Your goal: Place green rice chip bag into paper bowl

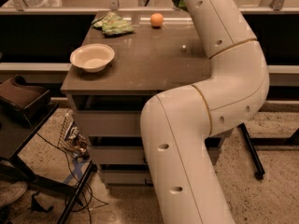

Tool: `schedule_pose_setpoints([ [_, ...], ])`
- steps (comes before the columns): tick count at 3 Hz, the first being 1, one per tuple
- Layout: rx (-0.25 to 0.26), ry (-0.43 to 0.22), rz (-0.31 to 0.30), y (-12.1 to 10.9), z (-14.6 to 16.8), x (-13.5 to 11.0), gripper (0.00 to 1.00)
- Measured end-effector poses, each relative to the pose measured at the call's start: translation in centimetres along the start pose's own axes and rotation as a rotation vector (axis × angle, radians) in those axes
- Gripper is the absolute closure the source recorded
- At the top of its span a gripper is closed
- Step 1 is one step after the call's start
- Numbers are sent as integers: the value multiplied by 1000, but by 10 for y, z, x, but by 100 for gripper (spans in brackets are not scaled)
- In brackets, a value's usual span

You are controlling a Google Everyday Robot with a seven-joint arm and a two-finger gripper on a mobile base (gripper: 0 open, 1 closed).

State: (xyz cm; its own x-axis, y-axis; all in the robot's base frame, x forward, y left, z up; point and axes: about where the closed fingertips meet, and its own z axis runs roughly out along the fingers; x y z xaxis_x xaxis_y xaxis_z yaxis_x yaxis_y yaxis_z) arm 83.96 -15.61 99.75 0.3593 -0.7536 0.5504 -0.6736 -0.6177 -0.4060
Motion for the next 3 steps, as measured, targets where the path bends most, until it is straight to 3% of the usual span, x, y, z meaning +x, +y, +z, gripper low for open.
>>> schedule_pose_setpoints([
  [1, 5, -6, 16, -3, -4, -3, 100],
  [3, 55, -101, 36, -7, -66, -13, 100],
])
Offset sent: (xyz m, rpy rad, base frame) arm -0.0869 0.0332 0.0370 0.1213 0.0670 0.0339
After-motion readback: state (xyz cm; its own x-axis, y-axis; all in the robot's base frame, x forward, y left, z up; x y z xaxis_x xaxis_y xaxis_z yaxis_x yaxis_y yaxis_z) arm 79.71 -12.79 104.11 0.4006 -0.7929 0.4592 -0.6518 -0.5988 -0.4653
